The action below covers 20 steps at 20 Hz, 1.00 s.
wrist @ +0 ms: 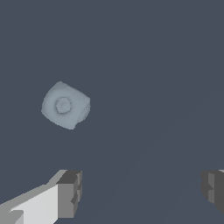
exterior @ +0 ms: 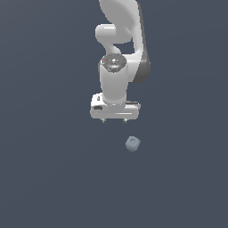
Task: Pick up the object and move it to a goal position.
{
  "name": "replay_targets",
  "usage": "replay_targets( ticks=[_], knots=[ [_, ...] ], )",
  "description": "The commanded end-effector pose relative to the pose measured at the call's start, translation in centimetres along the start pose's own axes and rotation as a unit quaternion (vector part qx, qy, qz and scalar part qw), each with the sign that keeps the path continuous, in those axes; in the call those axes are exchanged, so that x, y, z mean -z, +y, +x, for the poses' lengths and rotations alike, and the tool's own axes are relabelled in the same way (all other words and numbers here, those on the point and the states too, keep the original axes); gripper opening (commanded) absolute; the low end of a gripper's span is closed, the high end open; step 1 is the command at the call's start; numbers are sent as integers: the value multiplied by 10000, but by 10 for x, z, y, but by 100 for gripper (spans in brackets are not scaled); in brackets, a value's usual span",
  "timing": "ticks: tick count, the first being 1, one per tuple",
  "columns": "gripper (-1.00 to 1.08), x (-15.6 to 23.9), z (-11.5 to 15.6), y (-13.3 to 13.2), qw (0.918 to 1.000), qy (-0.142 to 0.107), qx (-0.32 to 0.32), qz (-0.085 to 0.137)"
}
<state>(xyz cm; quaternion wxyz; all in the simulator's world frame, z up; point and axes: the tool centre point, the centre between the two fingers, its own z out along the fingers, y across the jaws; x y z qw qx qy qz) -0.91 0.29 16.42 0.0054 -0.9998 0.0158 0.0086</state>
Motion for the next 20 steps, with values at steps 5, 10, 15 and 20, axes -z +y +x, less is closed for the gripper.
replay_targets(
  ticks=[5, 10, 15, 20],
  knots=[
    [100, -1, 2, -3, 9999, 4, 103, -41],
    [100, -2, 4, -8, 9994, 9, 334, -117],
    [100, -2, 4, -8, 9995, 9, 312, -113],
    [100, -6, 8, -12, 9998, 15, 151, -106]
  ],
)
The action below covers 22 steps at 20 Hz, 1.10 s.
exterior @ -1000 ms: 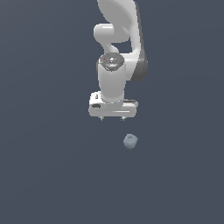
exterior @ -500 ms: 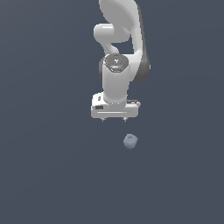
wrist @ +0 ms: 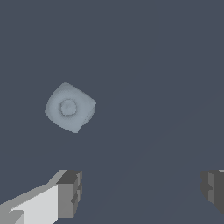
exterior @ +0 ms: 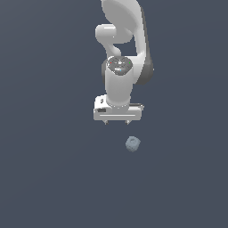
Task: Pick up the object and move it to a goal position.
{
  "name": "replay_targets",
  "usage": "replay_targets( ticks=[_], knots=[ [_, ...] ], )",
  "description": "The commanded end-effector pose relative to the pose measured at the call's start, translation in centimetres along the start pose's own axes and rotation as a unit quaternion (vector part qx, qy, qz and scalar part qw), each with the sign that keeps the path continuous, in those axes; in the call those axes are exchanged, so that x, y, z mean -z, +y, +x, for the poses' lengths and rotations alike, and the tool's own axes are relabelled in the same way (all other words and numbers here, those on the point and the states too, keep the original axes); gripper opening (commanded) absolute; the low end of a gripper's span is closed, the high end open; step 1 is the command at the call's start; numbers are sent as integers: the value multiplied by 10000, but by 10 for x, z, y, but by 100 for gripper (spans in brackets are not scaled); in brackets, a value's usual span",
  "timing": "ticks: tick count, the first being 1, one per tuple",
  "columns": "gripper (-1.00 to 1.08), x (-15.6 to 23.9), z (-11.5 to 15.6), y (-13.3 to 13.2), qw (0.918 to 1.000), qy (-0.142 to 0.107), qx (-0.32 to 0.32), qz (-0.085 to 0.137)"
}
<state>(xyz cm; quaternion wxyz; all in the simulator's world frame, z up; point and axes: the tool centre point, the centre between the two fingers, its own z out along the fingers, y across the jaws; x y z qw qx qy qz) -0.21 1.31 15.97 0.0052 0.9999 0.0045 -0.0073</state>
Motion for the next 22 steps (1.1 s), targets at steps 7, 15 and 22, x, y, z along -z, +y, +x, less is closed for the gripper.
replay_targets(
  ticks=[7, 15, 22],
  knots=[
    [100, -11, 11, -14, 9987, 10, -512, 19],
    [100, -31, 28, -39, 9908, 26, -1350, 43],
    [100, -49, 41, -62, 9778, 40, -2096, 59]
  ],
)
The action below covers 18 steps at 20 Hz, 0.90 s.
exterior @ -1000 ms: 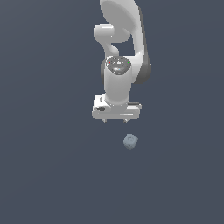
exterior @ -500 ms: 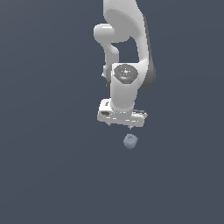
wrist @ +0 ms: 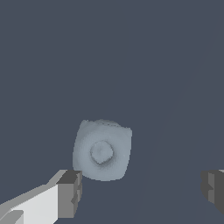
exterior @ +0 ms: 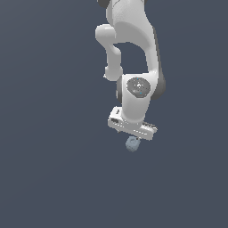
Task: Pick up the object and move it to a goal position.
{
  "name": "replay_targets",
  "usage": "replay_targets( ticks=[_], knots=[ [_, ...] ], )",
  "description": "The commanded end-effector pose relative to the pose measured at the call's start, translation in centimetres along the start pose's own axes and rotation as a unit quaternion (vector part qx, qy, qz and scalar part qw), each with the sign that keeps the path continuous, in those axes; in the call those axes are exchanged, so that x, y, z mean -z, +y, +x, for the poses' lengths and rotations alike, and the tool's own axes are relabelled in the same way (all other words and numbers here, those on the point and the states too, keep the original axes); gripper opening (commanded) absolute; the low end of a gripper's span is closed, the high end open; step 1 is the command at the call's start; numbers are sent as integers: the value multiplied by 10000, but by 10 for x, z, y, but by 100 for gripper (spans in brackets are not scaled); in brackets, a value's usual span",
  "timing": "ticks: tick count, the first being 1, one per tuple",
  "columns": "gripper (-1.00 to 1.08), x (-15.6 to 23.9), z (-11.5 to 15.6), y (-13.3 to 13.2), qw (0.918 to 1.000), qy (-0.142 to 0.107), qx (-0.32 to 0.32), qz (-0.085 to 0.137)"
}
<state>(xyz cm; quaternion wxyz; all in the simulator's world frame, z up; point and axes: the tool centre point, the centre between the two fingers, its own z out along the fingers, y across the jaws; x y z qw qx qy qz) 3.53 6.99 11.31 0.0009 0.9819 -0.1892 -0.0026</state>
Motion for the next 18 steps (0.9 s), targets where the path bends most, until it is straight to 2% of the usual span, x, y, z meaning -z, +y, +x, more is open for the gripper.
replay_targets(
  ticks=[1, 10, 18],
  knots=[
    [100, -6, 1, -8, 9997, 7, -252, 5],
    [100, -21, 2, -27, 9968, 20, -797, 14],
    [100, -24, 2, -31, 9961, 20, -879, 15]
  ],
)
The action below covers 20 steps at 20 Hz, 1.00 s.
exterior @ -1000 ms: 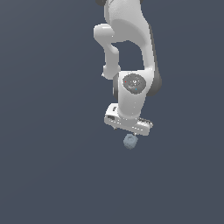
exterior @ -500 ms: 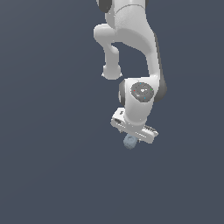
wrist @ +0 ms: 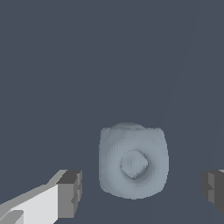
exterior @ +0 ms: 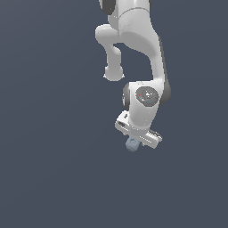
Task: Pick up the object and move it to a goal position.
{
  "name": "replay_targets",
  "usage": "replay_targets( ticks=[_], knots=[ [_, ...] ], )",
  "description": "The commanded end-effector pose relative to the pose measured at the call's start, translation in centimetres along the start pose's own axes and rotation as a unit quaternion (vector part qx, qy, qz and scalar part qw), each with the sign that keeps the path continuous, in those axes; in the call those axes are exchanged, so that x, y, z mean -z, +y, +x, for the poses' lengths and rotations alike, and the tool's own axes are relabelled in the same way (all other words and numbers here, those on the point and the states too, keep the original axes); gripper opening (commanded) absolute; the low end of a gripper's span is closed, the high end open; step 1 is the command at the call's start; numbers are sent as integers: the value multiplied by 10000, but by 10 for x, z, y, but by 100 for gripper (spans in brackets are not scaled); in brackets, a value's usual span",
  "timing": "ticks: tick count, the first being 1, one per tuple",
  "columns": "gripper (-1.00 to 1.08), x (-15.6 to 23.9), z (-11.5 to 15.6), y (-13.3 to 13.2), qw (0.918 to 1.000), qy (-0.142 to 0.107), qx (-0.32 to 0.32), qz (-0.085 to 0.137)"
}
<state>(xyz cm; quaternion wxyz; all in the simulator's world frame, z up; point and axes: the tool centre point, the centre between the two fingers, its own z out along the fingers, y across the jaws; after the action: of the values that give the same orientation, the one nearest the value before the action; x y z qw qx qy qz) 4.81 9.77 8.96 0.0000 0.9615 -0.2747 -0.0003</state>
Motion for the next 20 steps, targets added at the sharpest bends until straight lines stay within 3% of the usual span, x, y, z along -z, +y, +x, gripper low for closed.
replay_targets(
  ticks=[1, 17, 18, 20],
  knots=[
    [100, -1, 0, 0, 10000, 1, -1, 0],
    [100, -50, 0, 0, 10000, 3, -22, 1],
    [-100, -50, 0, 0, 10000, 3, -22, 1],
    [-100, -50, 0, 0, 10000, 3, -22, 1]
  ],
)
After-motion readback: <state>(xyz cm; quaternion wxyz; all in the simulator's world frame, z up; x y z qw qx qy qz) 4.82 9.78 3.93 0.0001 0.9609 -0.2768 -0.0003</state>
